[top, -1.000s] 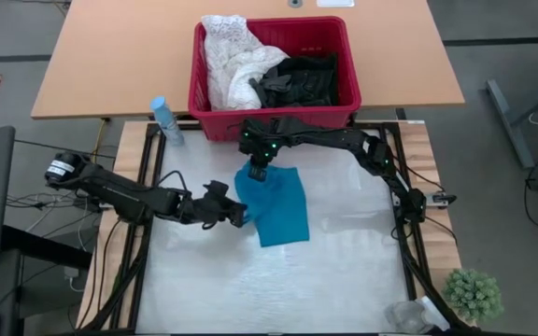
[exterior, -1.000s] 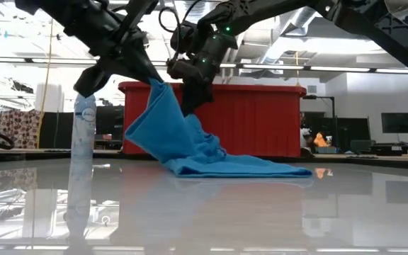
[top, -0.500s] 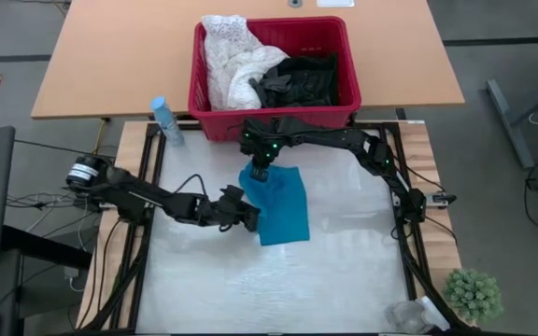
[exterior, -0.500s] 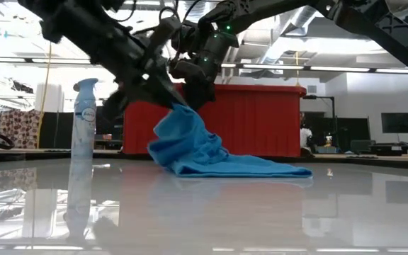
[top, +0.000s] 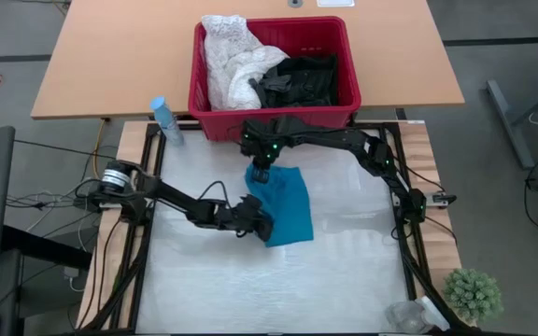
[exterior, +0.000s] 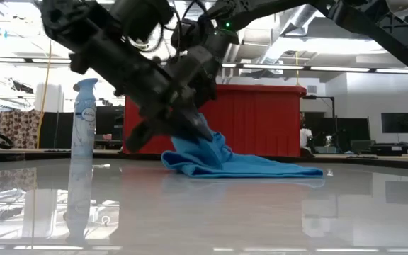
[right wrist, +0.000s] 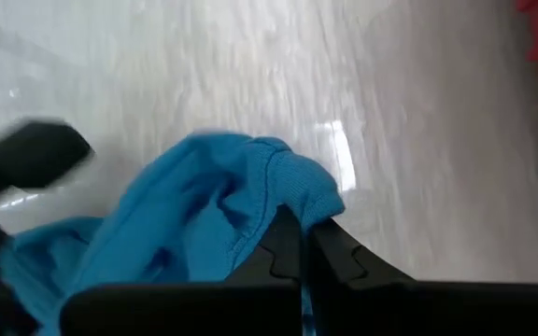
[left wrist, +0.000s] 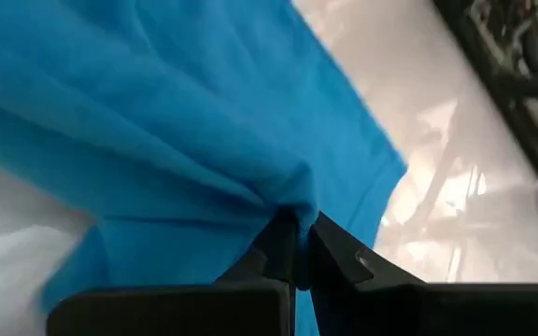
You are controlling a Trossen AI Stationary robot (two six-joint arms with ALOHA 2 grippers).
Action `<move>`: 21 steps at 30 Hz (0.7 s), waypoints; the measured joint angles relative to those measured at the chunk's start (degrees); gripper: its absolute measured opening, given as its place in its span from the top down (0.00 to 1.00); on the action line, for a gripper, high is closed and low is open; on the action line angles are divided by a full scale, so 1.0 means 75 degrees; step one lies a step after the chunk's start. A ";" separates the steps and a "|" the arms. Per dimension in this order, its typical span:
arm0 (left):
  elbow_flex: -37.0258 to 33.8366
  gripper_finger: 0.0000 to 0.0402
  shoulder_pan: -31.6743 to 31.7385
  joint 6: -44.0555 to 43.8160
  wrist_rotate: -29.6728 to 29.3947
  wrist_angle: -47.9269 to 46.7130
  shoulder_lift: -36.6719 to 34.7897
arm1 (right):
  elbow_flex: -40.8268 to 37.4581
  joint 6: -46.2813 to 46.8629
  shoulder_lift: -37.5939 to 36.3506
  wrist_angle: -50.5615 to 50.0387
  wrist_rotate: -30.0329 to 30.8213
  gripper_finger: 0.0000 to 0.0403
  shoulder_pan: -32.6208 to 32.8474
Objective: Fold laundry
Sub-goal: Fold the blue shorts
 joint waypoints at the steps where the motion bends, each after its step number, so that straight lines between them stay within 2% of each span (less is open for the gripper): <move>1: 0.0071 1.00 0.0007 0.0024 0.0116 -0.0052 0.0115 | 0.0066 0.0002 -0.0008 0.0004 -0.0002 0.94 0.0005; 6: 0.0333 1.00 0.0012 -0.0051 0.0766 -0.1065 0.0377 | 0.0494 0.0002 -0.0012 -0.0191 -0.0012 0.94 0.0018; 12: 0.0381 1.00 -0.0087 0.0088 0.1055 -0.3072 -0.0094 | 0.0621 0.0044 -0.0015 -0.0173 -0.0029 0.94 0.0014; 17: 0.0370 1.00 -0.0350 0.0640 0.1060 -0.5662 -0.0925 | 0.0571 0.0089 0.0064 0.0036 -0.0020 0.94 0.0135; 21: 0.0311 1.00 -0.0714 0.0649 0.0396 -0.8007 -0.1592 | 0.0387 0.0264 0.0067 0.0442 -0.0017 0.94 0.0187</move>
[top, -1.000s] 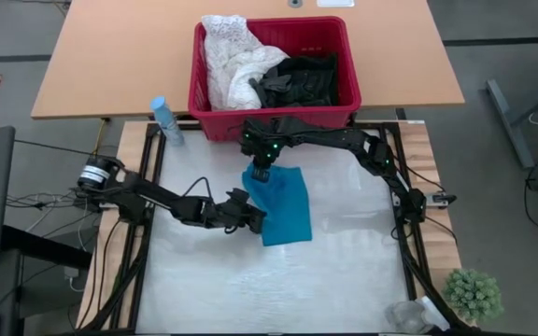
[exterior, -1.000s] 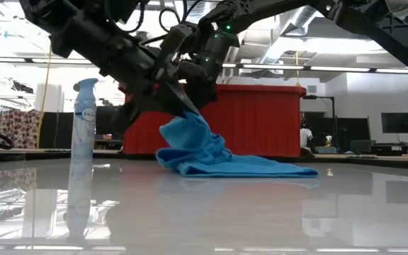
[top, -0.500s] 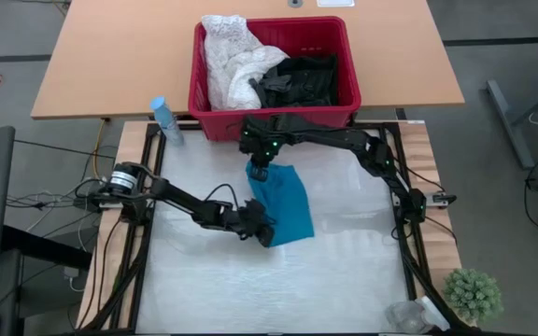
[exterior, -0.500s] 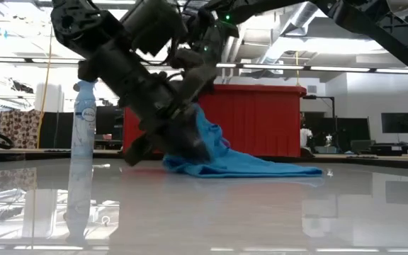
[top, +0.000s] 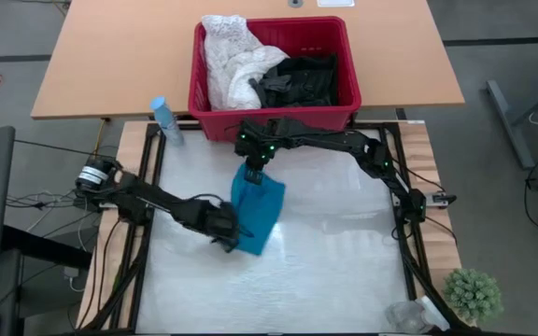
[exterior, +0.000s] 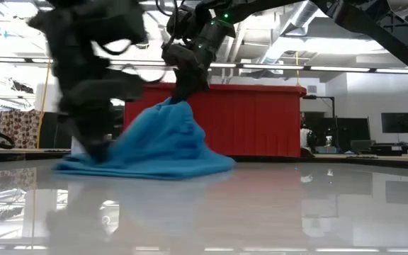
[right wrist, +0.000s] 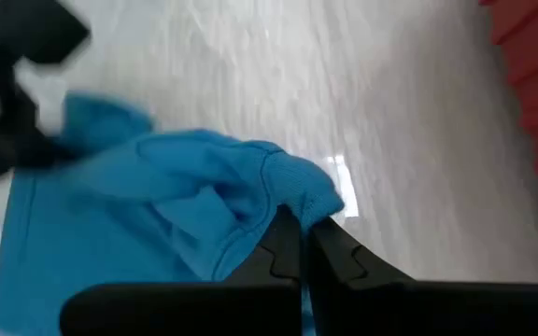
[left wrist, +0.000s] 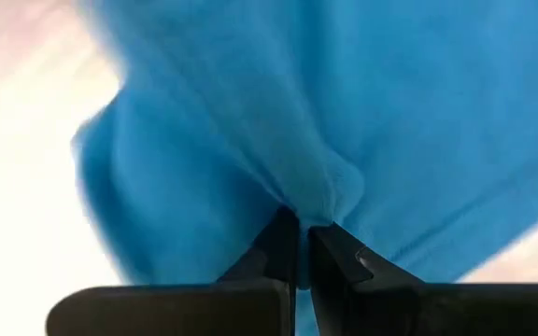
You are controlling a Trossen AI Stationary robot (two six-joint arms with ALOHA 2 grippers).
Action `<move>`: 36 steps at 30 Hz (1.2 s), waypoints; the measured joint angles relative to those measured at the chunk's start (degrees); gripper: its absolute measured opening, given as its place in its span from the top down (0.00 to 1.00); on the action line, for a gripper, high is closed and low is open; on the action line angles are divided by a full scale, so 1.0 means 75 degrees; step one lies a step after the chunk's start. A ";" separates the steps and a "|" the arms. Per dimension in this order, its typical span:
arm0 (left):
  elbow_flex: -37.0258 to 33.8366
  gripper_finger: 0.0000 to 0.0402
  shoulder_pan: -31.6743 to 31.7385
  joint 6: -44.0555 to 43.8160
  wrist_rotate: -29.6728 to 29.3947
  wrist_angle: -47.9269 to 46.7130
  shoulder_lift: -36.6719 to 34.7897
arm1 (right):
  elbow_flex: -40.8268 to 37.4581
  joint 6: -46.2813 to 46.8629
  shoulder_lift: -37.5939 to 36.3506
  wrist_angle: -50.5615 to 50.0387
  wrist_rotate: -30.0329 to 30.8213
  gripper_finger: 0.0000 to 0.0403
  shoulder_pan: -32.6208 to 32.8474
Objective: Fold laundry
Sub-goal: Fold the blue shorts
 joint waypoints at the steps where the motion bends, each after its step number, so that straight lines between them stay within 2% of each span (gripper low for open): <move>1: -0.0003 1.00 -0.0066 -0.0043 -0.0167 -0.0414 -0.0127 | -0.0016 0.0030 0.0000 0.0036 -0.0003 0.94 0.0006; 3: -0.0074 1.00 -0.0141 -0.0114 -0.0480 -0.1088 -0.0410 | -0.0072 0.0029 0.0000 0.0174 0.0006 0.94 0.0053; 7: -0.0289 1.00 -0.0125 -0.0278 -0.0714 -0.1332 -0.0966 | -0.0092 0.0026 0.0000 0.0359 0.0026 0.94 0.0091; 13: -0.0277 1.00 -0.0125 -0.0904 -0.1210 -0.1045 -0.2125 | -0.0092 -0.0034 0.0000 0.0346 0.0023 0.94 0.0091; 18: -0.0277 1.00 -0.0139 -0.1180 -0.1494 -0.0070 -0.2848 | -0.0092 -0.0144 0.0000 -0.0005 0.0022 0.94 0.0108; 24: -0.0274 1.00 -0.0139 -0.0924 -0.1230 0.1899 -0.2908 | -0.0089 -0.0329 0.0000 -0.0197 0.0272 0.94 0.0237; 28: -0.0268 1.00 -0.0142 -0.0915 -0.1356 0.2266 -0.2901 | -0.0089 -0.0727 0.0000 -0.0958 0.0639 0.94 0.0251; 32: -0.0265 1.00 -0.0137 -0.0983 -0.1382 0.2376 -0.2442 | -0.0089 -0.0975 0.0000 -0.1217 0.0859 0.94 0.0277; 36: -0.0265 1.00 -0.0139 -0.0916 -0.0911 0.3540 -0.1601 | -0.0089 -0.1005 0.0000 -0.1249 0.0862 0.94 0.0283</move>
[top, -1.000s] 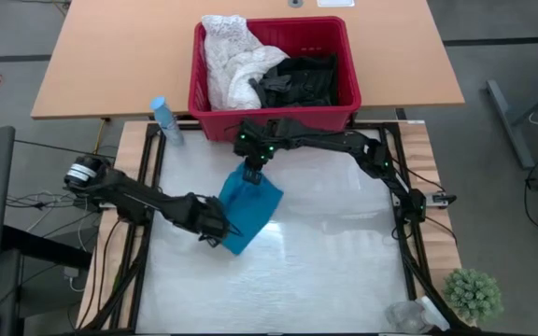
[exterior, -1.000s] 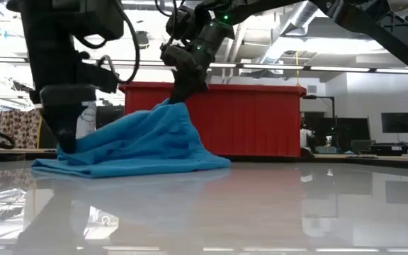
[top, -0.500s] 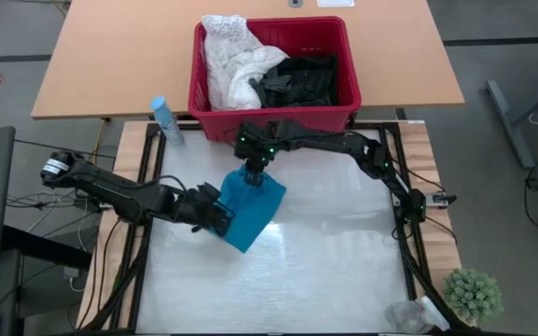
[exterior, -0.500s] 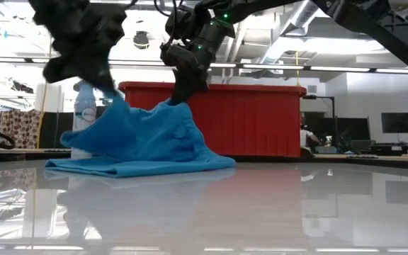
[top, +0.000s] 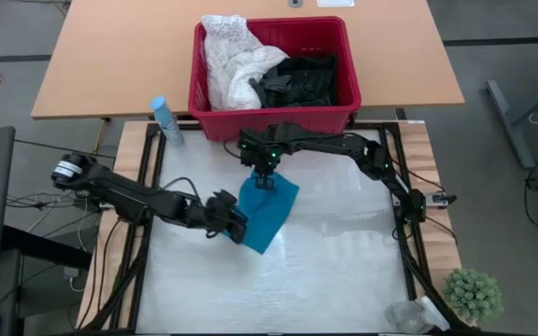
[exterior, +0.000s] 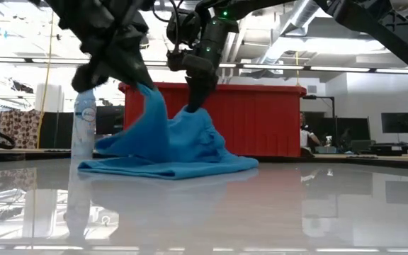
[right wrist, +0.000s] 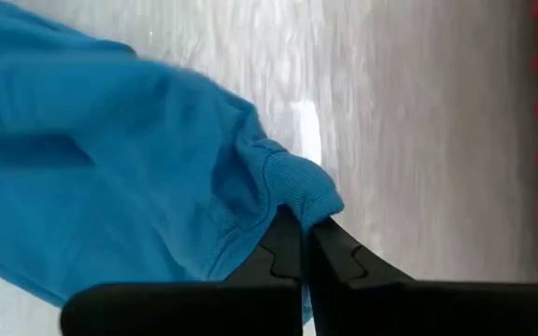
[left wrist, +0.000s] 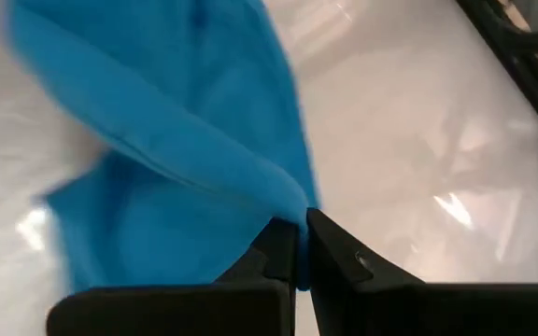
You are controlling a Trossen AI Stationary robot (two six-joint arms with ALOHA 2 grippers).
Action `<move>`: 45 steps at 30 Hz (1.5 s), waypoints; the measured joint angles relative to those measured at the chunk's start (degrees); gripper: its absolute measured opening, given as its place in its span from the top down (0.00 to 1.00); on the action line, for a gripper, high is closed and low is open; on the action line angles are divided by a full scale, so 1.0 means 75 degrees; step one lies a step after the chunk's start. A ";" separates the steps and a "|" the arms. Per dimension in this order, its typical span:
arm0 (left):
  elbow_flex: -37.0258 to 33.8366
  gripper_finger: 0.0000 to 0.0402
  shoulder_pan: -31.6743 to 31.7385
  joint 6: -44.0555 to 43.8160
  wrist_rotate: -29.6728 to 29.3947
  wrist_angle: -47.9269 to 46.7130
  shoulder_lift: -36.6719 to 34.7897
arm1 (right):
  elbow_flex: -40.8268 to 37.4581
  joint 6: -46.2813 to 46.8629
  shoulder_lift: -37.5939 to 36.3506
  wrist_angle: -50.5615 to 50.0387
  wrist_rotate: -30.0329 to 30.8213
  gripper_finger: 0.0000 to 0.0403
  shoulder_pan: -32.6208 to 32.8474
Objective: Fold laundry
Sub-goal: Fold the blue shorts
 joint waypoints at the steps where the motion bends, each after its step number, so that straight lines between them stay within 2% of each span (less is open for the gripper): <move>1: 0.0000 1.00 -0.0001 0.0071 0.0157 0.0358 0.0245 | 0.0000 0.0000 0.0000 0.0005 0.0000 0.94 0.0003; 6: 0.0000 1.00 -0.0003 -0.0121 0.0416 0.1394 0.1191 | 0.0000 0.0000 0.0000 0.0034 0.0000 0.94 0.0032; 16: 0.0000 1.00 -0.0003 -0.0378 0.0755 0.1769 0.2264 | 0.0000 -0.0044 0.0000 -0.0088 -0.0005 0.94 0.0076; 24: 0.0018 1.00 -0.0012 -0.0137 0.1313 -0.0032 0.2293 | 0.0000 -0.0120 0.0000 -0.0486 -0.0006 0.94 0.0047; 32: -0.0026 1.00 -0.0030 0.0692 0.1389 -0.0539 0.2263 | 0.0000 -0.0429 0.0000 -0.0843 0.0007 0.94 0.0133; 39: -0.0032 1.00 -0.0040 0.0800 0.1210 -0.1046 0.2263 | -0.0003 -0.1218 -0.0032 -0.1106 0.0233 0.94 0.0537; 45: -0.0038 1.00 -0.0082 0.0803 0.1063 -0.1134 0.2272 | -0.0003 -0.1457 -0.0287 -0.0768 0.0396 0.94 0.0775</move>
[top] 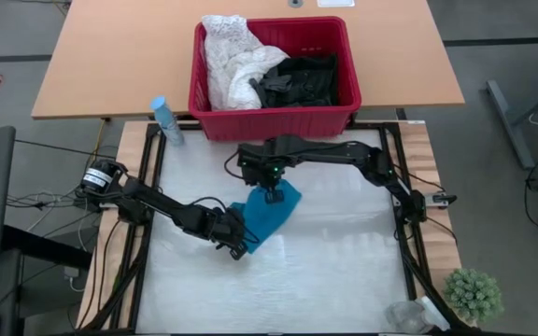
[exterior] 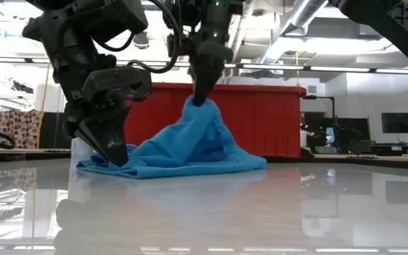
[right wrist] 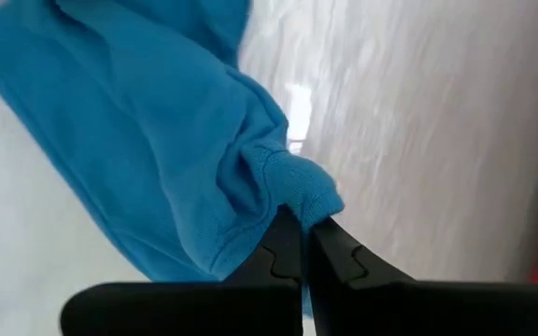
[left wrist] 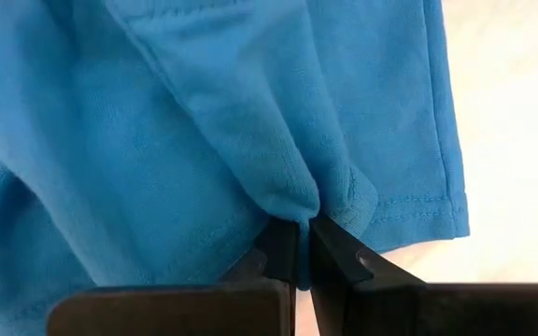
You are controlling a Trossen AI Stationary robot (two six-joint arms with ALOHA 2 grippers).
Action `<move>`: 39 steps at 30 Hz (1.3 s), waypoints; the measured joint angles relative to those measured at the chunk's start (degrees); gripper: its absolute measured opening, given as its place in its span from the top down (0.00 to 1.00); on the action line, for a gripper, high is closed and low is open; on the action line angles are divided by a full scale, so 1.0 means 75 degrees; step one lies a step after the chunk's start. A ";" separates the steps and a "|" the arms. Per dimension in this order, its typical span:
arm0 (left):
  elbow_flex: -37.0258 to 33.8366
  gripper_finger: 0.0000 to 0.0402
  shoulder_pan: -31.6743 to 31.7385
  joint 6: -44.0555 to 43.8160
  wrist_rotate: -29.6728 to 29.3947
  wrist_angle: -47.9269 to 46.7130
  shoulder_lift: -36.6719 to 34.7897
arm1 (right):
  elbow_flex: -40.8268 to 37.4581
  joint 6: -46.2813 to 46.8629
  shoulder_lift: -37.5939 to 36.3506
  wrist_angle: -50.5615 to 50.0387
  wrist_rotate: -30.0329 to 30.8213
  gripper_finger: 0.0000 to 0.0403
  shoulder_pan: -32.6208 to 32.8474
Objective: Fold laundry
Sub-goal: Fold the blue shorts
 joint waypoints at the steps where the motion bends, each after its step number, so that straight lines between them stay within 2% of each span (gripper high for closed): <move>1: 0.0000 1.00 0.0000 0.0000 0.0000 -0.0002 0.0000 | -0.0001 -0.0017 -0.0084 -0.0073 -0.0019 0.94 0.0003; 4: -0.0003 1.00 0.0000 0.0050 -0.0017 -0.0005 -0.0006 | -0.0007 -0.0272 -0.0445 -0.0224 -0.0053 0.94 -0.0012; 9: -0.0016 1.00 0.0005 0.0117 -0.0111 -0.0022 -0.0006 | -0.0172 -0.0515 -0.1259 0.0010 -0.0929 0.94 -0.0366; 13: -0.0018 1.00 0.0007 0.0126 -0.0199 -0.0025 -0.0004 | -0.1558 -0.0404 -0.1814 0.1067 -0.1235 0.94 -0.0630; 18: -0.0023 1.00 0.0006 0.0084 -0.0213 -0.0013 0.0000 | -0.3601 -0.0510 -0.2342 0.2709 -0.1213 0.94 -0.0737; 24: 0.0027 1.00 0.0015 0.0087 0.0063 -0.0065 -0.0097 | -0.5382 -0.0627 -0.2801 0.4300 -0.1238 0.94 -0.0782; 31: 0.0362 1.00 0.0026 0.0301 0.0425 -0.0300 -0.0427 | -0.6686 -0.0393 -0.3181 0.5832 -0.1241 0.94 -0.0735; 39: 0.0705 1.00 0.0131 0.0518 0.0303 -0.0808 -0.0772 | -0.7271 -0.0330 -0.3190 0.6632 -0.1239 0.94 -0.0529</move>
